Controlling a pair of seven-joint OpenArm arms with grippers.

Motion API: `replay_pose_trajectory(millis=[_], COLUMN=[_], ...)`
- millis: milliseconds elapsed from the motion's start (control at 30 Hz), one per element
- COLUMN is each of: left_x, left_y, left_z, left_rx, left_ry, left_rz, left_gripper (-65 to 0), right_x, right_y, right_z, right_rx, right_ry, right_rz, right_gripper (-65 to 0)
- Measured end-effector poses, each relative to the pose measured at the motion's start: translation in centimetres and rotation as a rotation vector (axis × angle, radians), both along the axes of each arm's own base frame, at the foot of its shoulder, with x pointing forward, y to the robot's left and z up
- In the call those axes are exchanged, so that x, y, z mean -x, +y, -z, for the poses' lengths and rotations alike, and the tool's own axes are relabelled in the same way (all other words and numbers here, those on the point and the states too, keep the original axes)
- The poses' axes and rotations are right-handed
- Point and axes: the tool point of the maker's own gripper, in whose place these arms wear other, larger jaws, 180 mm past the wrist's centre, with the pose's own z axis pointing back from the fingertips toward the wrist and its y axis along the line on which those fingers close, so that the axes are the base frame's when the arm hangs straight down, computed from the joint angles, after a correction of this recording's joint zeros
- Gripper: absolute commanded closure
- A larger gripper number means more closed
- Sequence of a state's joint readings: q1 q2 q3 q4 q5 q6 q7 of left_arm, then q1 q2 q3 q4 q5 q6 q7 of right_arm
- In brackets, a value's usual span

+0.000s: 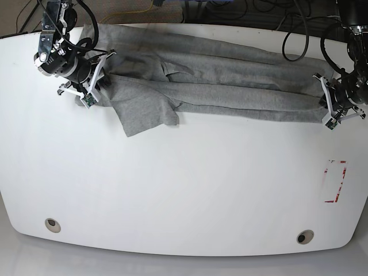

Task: Layout the t-shirt on the table in an organized manner, then fold the t-shirt properly
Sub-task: 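Lay the folded hem flat and open the left gripper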

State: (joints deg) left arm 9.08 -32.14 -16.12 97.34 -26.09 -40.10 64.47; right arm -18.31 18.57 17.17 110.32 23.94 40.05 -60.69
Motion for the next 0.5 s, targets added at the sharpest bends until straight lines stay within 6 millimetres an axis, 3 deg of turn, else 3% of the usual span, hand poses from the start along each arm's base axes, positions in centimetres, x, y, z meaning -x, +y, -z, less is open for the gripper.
replay_pose_trajectory(millis=[100,133,233,300,500], left_x=[0.1,0.2,0.1,0.1,-0.1], left_y=[0.0,0.0,0.0,0.1,0.3], left_z=[0.1,0.1,0.1,0.0,-0.3], left_rx=[0.001,0.000,-0.003,-0.003,0.004], left_ry=[0.004,0.005,0.003,0.002,-0.012], left_rz=[0.000,0.000,-0.001,-0.002,-0.014], left_gripper=[-22.1,-26.9,-31.4,-31.4,-30.7], right_x=[0.0,0.0,0.0,-0.1,-1.0], right_y=[0.0,-0.1,0.0,0.0,-0.5], right_z=[0.0,0.0,0.0,-0.2,-1.5], right_rx=[0.003,0.003,0.001,0.005,-0.004], right_ry=[0.001,0.000,0.000,-0.005,-0.062], right_rz=[0.000,0.000,0.000,-0.003,0.046], right_gripper=[-41.2,-48.8,-57.4,-60.7,-61.8])
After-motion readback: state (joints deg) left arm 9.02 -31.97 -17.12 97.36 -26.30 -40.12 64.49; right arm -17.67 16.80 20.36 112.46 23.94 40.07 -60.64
